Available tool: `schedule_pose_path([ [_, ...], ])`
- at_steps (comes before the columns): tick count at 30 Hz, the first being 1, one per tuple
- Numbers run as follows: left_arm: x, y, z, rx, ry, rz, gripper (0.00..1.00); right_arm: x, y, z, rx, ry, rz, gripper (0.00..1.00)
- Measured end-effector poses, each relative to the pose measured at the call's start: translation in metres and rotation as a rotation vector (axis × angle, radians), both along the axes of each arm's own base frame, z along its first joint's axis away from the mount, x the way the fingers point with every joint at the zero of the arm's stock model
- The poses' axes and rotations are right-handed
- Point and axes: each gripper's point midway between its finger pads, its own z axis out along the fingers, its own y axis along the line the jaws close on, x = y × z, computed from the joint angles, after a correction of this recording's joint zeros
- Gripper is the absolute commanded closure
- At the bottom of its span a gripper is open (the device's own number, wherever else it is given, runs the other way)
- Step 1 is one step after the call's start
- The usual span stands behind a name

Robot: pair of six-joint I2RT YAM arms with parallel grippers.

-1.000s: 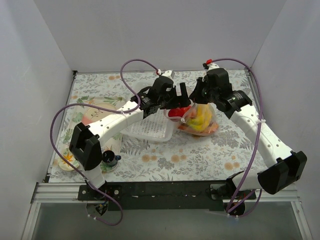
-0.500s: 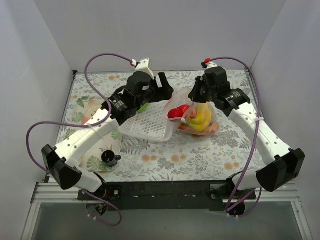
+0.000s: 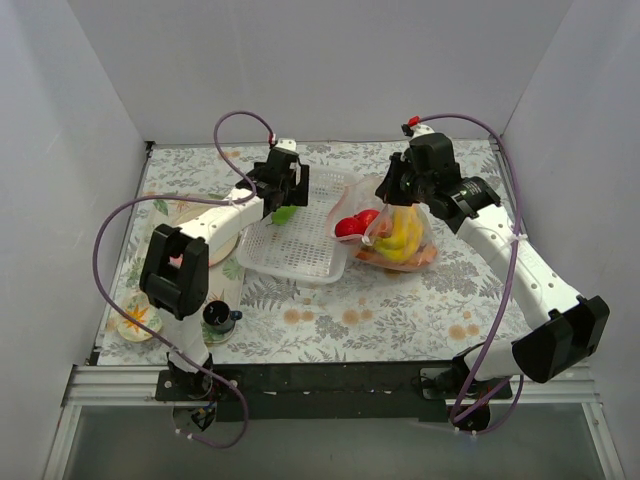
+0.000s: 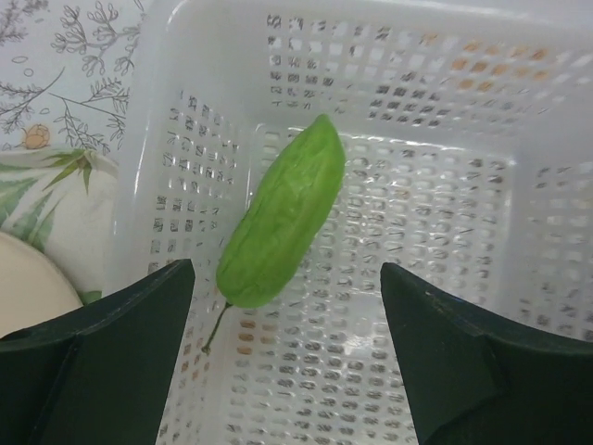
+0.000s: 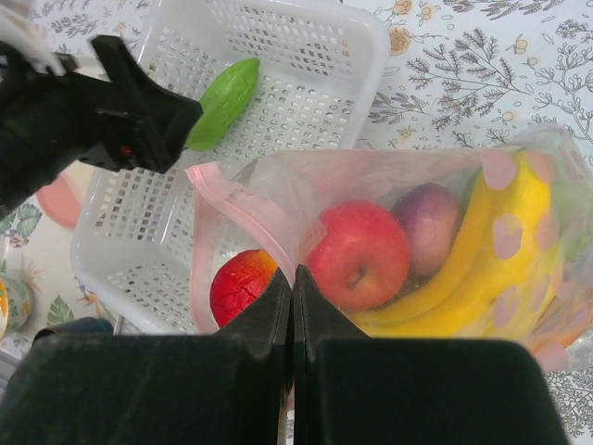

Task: Place the food in the zip-top bag and seal the zipper
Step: Pick up the fake vegetable from the bin.

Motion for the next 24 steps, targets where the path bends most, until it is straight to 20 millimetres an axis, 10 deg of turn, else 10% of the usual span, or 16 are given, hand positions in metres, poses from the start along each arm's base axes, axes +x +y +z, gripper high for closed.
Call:
schedule_pose_path([
  [10, 0.023, -0.001, -0.088, 0.096, 0.136, -0.087, 0.23, -0.001, 0.001, 0.000, 0.000, -0.001, 0.012, 0.99],
  [15, 0.022, -0.006, -0.119, 0.089, 0.188, -0.093, 0.52, -0.001, 0.001, 0.000, -0.003, -0.002, 0.017, 0.99],
  [18, 0.024, -0.010, -0.116, 0.059, 0.175, -0.088, 0.72, -0.002, 0.002, -0.001, -0.003, -0.001, 0.022, 0.99],
  [24, 0.015, -0.015, -0.097, -0.006, 0.190, -0.077, 0.79, -0.002, 0.002, -0.001, -0.006, -0.002, 0.024, 0.99],
])
